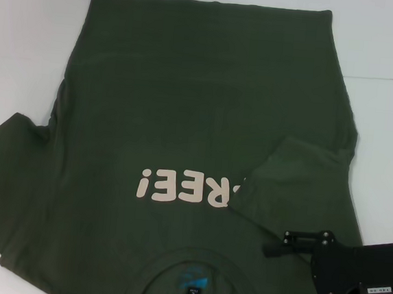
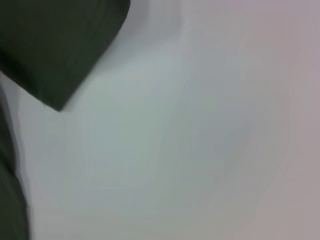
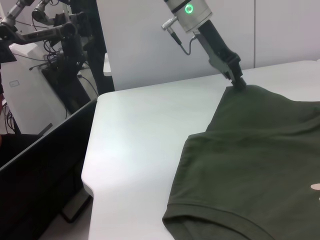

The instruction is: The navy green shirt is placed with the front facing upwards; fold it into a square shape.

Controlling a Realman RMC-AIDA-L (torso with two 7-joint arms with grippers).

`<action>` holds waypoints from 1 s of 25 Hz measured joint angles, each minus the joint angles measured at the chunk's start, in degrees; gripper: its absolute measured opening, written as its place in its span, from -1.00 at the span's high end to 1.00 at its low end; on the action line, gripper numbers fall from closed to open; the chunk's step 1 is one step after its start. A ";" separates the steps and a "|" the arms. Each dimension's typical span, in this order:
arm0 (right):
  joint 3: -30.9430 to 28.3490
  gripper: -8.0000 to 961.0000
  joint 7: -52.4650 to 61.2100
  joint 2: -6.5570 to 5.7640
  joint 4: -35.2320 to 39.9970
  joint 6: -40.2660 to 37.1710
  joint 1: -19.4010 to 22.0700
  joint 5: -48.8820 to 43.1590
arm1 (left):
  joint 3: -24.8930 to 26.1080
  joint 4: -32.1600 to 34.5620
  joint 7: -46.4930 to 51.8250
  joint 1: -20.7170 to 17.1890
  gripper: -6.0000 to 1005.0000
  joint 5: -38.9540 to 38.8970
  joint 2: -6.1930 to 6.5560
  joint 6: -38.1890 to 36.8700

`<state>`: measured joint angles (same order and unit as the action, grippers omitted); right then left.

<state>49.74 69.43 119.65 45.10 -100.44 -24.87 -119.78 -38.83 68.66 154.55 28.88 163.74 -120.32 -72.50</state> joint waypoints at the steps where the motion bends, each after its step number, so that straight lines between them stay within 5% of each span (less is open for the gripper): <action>1: 0.00 -0.81 0.00 0.00 -0.08 0.01 -0.01 -0.03 | 0.01 0.00 -0.06 -0.02 0.90 0.00 -0.02 0.58; 25: 0.00 -0.81 0.00 -0.03 -0.98 1.02 0.00 0.04 | -0.30 -0.46 -3.73 1.81 0.90 -4.77 -0.70 -4.87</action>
<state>49.75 69.43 119.62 44.11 -99.42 -24.87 -119.73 -39.13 68.20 150.82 30.69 158.97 -121.02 -77.37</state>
